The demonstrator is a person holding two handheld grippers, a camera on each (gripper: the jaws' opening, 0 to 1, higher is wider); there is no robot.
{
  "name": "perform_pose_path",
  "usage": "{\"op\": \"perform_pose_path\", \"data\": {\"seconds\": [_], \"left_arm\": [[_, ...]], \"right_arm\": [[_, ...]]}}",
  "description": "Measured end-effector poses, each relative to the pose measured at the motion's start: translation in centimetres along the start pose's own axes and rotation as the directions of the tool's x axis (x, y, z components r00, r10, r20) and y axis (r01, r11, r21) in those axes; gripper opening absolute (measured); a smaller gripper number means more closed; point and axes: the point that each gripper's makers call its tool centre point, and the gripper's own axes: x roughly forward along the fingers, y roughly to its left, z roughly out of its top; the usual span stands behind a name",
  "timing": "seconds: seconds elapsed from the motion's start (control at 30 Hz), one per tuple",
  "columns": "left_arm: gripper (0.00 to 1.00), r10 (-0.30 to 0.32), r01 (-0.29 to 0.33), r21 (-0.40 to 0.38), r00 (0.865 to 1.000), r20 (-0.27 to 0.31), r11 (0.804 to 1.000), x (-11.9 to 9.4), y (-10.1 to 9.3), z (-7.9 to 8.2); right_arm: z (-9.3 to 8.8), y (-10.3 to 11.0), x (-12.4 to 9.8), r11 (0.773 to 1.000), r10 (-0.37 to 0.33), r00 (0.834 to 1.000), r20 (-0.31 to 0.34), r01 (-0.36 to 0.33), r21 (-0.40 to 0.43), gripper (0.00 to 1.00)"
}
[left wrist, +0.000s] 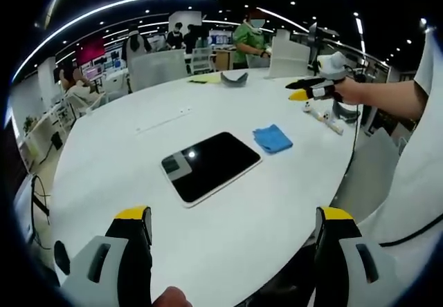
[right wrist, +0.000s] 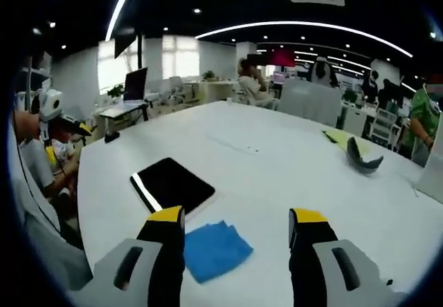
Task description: Wipe the mirror surface with the cleaning cloth until all visible marks leave the cleaned area.
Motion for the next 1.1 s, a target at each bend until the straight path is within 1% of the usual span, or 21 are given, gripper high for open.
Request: {"op": "perform_pose_path", "data": {"seconds": [0.13,0.2,0.3,0.4,0.57,0.67,0.8,0.83,0.9,0.93,0.97,1.1], "left_arm": [[0.99,0.004,-0.004,-0.005,1.0,-0.012,1.0,0.0,-0.1,-0.4],[0.99,0.007,-0.007,-0.007,1.0,-0.016,1.0,0.0,-0.1,-0.5],[0.99,0.017,-0.018,-0.008,1.0,-0.025,1.0,-0.1,0.1,-0.7],[0.99,0.025,-0.025,-0.015,0.999,-0.027,1.0,-0.1,0.3,-0.7],[0.99,0.03,-0.03,-0.015,0.999,-0.042,0.999,0.0,0.3,-0.9],[0.99,0.029,-0.03,-0.012,0.998,-0.059,0.999,0.3,0.2,-1.2],[0.99,0.028,-0.028,-0.007,0.997,-0.075,1.0,0.5,0.1,-1.3],[0.99,0.027,-0.028,-0.006,0.996,-0.08,1.0,0.5,0.1,-1.2],[0.99,0.03,-0.031,-0.003,0.997,-0.076,1.0,0.6,0.2,-1.0],[0.99,0.031,-0.032,-0.004,0.997,-0.075,0.999,0.6,0.2,-0.8],[0.99,0.033,-0.033,-0.006,0.997,-0.072,0.999,0.7,0.2,-0.6],[0.99,0.03,-0.03,-0.007,0.997,-0.069,1.0,1.1,0.2,-0.1]], "right_arm": [[-0.4,-0.2,0.5,1.0,0.003,1.0,-0.005,-0.002,0.018,0.58],[-0.8,-0.4,0.8,1.0,0.004,1.0,-0.015,-0.003,0.028,0.61],[-1.1,-0.6,1.0,0.999,0.011,1.0,-0.003,-0.011,0.033,0.61],[-2.0,-0.7,1.5,0.999,0.013,1.0,-0.021,-0.012,0.031,0.62],[-3.7,-0.7,2.4,0.998,0.023,0.999,-0.038,-0.021,0.053,0.64],[-5.2,-0.4,3.0,0.997,0.031,0.998,-0.05,-0.027,0.075,0.64],[-7.2,-0.2,3.7,0.997,0.03,0.997,-0.07,-0.025,0.077,0.62],[-7.8,-0.2,3.8,0.997,0.03,0.997,-0.074,-0.025,0.076,0.61],[-8.3,-0.3,3.9,0.997,0.026,0.997,-0.077,-0.02,0.078,0.62],[-8.6,-0.3,4.1,0.994,0.032,0.997,-0.066,-0.025,0.105,0.62],[-8.8,-0.3,4.1,0.994,0.032,0.997,-0.07,-0.024,0.104,0.62],[-10.5,-0.5,4.6,0.996,0.031,0.994,-0.104,-0.023,0.081,0.6]]}}
